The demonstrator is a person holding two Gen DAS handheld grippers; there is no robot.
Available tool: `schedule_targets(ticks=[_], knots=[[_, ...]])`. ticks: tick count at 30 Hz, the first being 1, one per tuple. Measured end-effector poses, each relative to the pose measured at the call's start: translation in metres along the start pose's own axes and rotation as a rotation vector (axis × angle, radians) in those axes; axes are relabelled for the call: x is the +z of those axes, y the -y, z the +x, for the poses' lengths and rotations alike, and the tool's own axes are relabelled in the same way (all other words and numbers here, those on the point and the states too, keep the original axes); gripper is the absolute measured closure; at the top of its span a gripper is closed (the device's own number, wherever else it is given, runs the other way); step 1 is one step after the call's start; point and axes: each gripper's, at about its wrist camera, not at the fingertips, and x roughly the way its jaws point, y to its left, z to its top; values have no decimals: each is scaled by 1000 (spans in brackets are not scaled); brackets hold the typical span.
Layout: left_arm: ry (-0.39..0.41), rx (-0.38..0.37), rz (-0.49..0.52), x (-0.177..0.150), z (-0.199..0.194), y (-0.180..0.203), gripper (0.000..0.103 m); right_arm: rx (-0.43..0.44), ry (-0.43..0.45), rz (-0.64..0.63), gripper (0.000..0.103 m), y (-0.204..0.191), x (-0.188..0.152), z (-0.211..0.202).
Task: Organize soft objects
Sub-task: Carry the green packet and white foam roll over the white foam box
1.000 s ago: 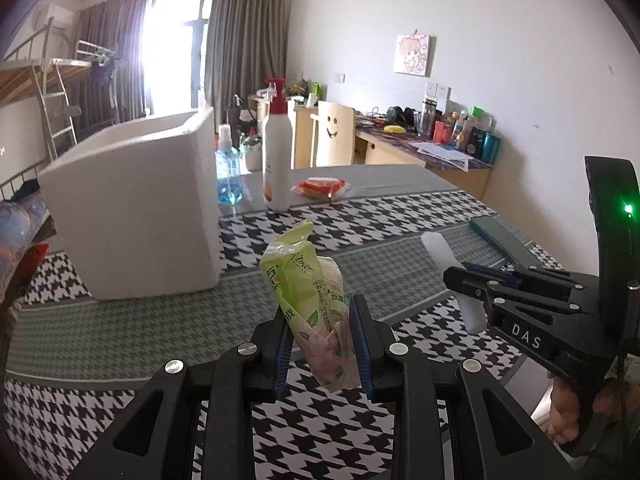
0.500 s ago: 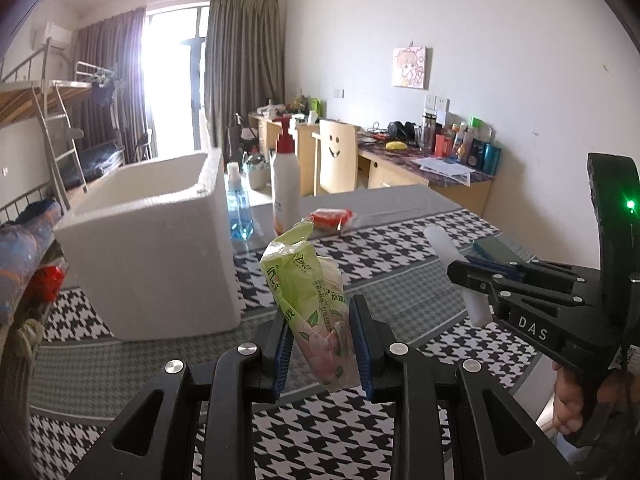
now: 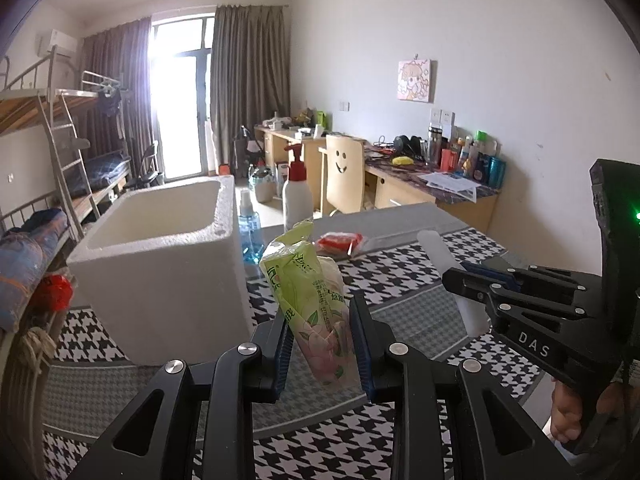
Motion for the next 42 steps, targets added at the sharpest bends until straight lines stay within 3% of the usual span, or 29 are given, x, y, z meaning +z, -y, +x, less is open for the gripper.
schedule_targets(ticks=[18, 42], knots=[[47, 29, -7, 32, -2, -20, 74, 34, 48, -45, 89, -14, 34, 1], [90, 110, -51, 66, 2, -53, 74, 156, 95, -123, 89, -39, 78, 22]])
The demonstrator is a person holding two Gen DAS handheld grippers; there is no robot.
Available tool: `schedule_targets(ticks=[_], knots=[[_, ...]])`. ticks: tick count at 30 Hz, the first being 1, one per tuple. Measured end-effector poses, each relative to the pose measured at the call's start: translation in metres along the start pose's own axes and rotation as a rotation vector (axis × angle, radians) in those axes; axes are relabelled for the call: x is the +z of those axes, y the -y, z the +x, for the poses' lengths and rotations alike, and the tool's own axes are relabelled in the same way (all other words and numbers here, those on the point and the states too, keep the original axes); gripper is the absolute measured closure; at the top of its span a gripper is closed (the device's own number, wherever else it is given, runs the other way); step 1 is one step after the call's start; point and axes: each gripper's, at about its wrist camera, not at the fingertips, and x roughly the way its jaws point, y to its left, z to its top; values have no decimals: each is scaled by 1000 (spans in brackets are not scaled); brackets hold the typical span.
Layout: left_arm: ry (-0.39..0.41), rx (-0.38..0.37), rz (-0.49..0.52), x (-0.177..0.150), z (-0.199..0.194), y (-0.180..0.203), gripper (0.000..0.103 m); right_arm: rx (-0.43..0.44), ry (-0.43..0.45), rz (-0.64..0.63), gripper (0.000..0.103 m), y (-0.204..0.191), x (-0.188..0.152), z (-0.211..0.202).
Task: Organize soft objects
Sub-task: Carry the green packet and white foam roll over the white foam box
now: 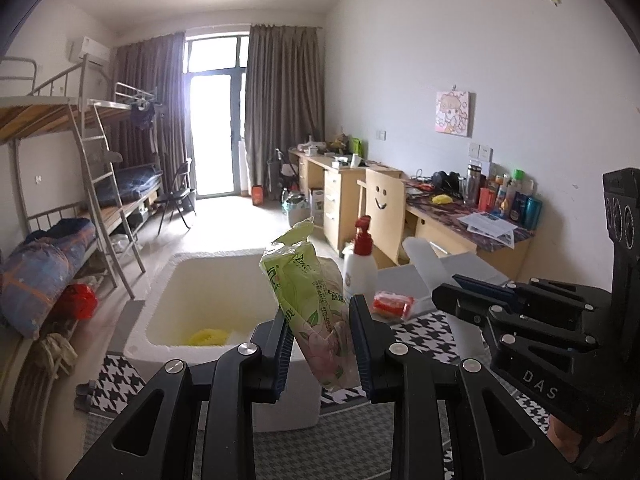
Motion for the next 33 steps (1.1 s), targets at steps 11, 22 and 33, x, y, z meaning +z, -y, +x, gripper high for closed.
schedule_targets(ticks=[11, 22, 33], knots=[[16, 50, -21, 9, 6, -15, 74, 44, -9, -31, 89, -11, 16, 14], [45, 117, -53, 17, 0, -35, 74, 100, -20, -53, 89, -19, 24, 20], [63, 161, -64, 21, -6, -44, 74, 141, -27, -61, 89, -29, 36, 31]])
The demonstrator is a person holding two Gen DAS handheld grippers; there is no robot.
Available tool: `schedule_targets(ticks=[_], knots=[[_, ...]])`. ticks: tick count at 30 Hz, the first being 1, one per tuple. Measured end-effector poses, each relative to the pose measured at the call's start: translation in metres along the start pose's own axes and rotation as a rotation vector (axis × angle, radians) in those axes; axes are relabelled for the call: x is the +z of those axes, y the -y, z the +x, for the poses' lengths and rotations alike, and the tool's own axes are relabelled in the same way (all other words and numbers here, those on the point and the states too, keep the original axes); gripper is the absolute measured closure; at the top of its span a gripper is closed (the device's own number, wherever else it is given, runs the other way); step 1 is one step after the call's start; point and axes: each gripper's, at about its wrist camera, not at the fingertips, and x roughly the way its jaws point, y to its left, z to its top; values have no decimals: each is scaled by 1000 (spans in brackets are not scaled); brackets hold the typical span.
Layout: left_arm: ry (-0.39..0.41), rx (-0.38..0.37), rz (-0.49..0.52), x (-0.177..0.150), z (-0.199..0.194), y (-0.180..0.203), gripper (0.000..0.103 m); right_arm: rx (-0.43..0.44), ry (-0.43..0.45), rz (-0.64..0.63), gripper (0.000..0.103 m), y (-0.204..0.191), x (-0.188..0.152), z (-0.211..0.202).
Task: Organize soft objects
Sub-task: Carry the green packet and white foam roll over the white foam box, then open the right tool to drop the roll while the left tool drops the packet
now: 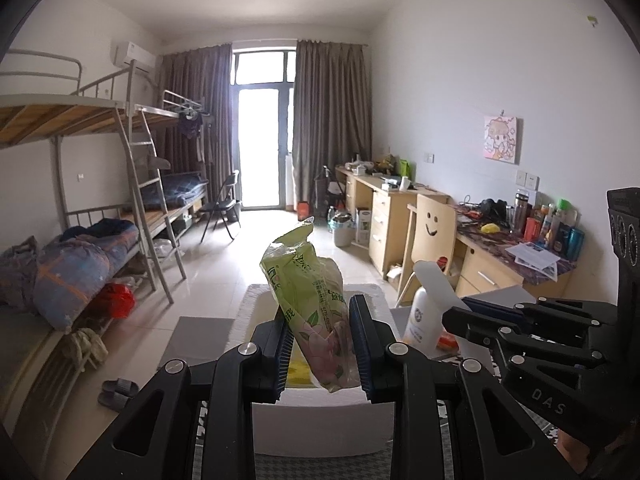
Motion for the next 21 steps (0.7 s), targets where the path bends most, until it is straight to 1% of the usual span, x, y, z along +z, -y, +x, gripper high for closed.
schedule_targets(ticks=[9, 17, 21], knots=[[-10, 47, -29, 0, 4, -18, 74, 9, 2, -36, 89, -14, 8, 18], [-18, 74, -38, -1, 7, -28, 74, 47, -18, -41, 89, -18, 10, 36], [-21, 76, -47, -2, 10, -33, 74, 53, -35, -53, 86, -24, 10, 46]])
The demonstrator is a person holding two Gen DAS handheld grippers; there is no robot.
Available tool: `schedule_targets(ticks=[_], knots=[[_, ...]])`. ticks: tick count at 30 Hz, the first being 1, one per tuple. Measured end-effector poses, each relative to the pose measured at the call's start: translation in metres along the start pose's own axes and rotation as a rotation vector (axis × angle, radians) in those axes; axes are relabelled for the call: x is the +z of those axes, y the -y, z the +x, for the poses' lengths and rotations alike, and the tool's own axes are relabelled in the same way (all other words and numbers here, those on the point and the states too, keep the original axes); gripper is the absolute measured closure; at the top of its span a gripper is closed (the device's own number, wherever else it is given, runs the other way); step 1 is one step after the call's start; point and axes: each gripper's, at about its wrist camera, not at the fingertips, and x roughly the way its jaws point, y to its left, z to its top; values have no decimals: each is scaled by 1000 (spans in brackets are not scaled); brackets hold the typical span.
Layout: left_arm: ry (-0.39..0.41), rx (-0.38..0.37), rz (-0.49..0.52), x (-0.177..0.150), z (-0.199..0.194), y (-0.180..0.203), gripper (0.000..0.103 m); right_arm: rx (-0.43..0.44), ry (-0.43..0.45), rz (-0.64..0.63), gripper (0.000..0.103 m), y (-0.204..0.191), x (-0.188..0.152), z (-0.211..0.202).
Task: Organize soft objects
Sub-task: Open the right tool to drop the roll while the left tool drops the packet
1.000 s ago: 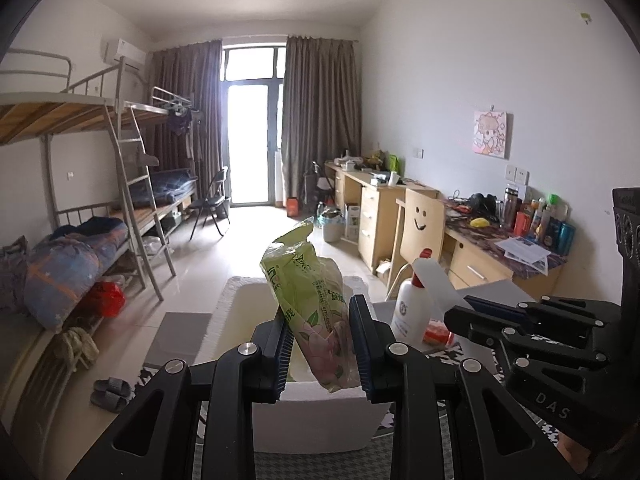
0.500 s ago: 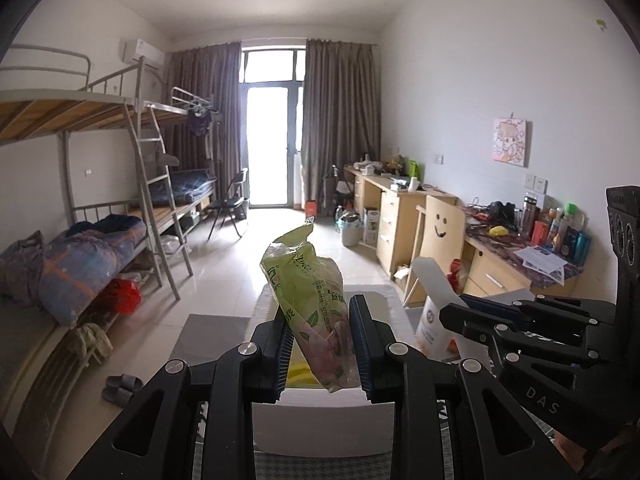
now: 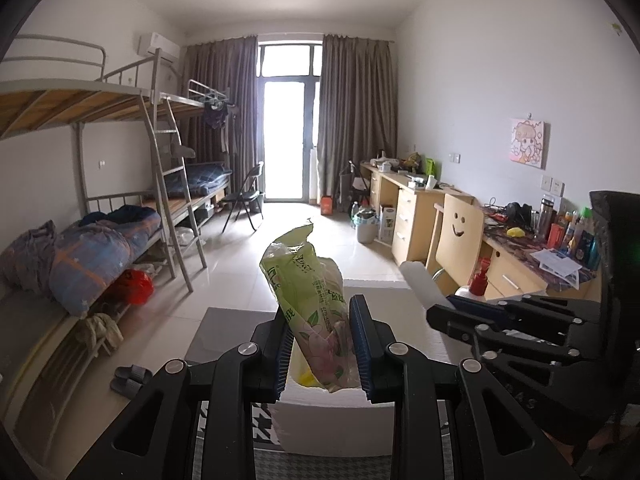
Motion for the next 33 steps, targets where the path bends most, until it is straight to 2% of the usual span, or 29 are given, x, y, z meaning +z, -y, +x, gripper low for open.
schedule_targets(ticks=[14, 17, 19, 20, 21, 27, 33], knots=[[-5, -3, -7, -1, 4, -6, 74, 2, -27, 3, 84, 0, 2, 23], [-6, -7, -9, -2, 4, -6, 74, 6, -42, 18, 71, 1, -1, 28], [-8, -14, -10, -2, 4, -6, 74, 4, -48, 22, 51, 0, -2, 29], [-9, -14, -10, -3, 5, -6, 74, -3, -47, 28, 32, 0, -3, 28], [-10, -16, -10, -3, 5, -6, 74, -11, -41, 34, 22, 1, -3, 27], [-38, -53, -19, -3, 10, -5, 74, -24, -23, 80, 21, 12, -3, 14], [-46, -79, 3, -1, 15, 3, 74, -47, -21, 73, 21, 16, -7, 4]])
